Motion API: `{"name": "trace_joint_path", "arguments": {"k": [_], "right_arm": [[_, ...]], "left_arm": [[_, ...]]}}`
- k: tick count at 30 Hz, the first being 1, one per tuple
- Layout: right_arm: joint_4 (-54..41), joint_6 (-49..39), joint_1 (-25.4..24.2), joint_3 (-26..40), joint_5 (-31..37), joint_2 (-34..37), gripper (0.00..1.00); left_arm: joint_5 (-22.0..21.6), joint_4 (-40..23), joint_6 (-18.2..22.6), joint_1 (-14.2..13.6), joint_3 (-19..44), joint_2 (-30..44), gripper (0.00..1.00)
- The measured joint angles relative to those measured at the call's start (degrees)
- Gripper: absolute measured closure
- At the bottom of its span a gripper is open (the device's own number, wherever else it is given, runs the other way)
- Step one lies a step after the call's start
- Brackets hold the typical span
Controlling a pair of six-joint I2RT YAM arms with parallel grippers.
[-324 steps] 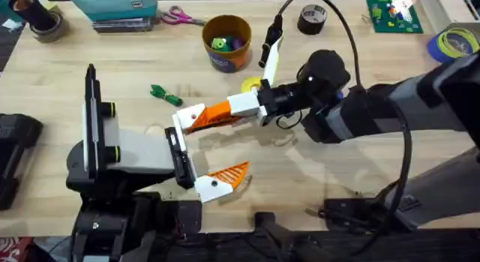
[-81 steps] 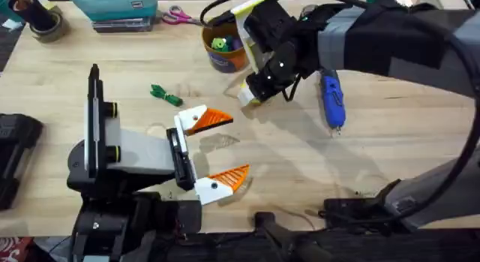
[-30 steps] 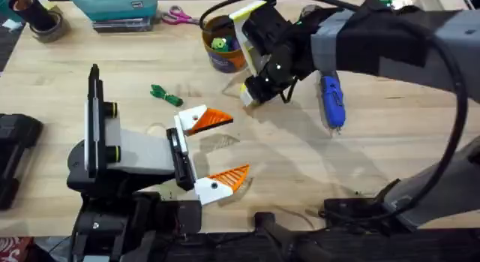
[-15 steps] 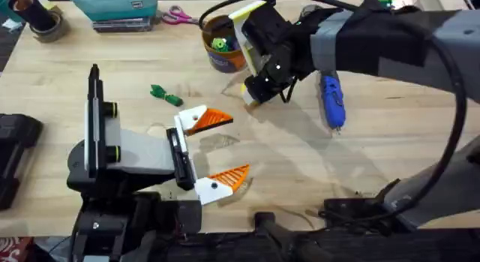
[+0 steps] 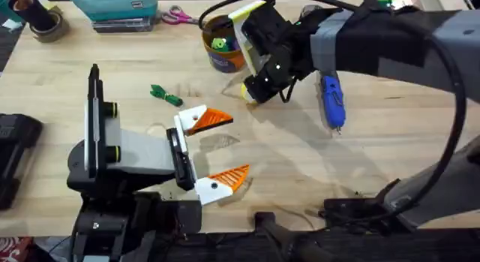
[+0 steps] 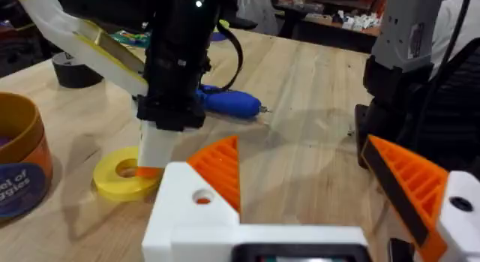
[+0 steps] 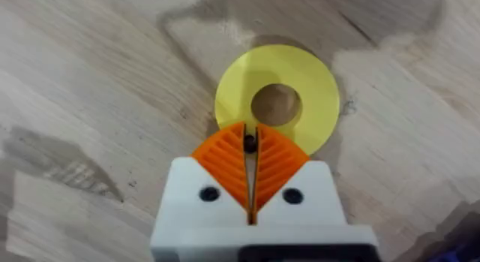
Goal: Pick up the gripper from the table and insert it into the empty holder that is missing its gripper. Then pick up a screw, insert it into the mounting hole, and use the screwdriver to tighten it. Finally, clean up the table by picking up the vegetable and placing it into the bucket.
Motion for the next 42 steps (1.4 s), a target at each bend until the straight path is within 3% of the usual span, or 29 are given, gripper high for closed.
{"name": "trace_joint_path", "arguments": {"k": [2, 20, 26, 42], "right_arm": [[0.1, 0.0, 0.0, 0.0, 0.0, 0.0, 0.993], [0.0, 0.0, 0.0, 0.0, 0.0, 0.0, 0.996], [-4.0, 0.0, 0.0, 0.8, 0.9, -0.9, 0.996], [-20.7, 0.0, -0.1, 17.4, 1.6, -7.7, 0.996]], "left_arm": [[0.0, 0.0, 0.0, 0.0, 0.0, 0.0, 0.015], [0.0, 0.0, 0.0, 0.0, 0.0, 0.0, 0.015], [0.0, 0.0, 0.0, 0.0, 0.0, 0.0, 0.015], [0.0, 0.0, 0.0, 0.0, 0.0, 0.0, 0.015]]}}
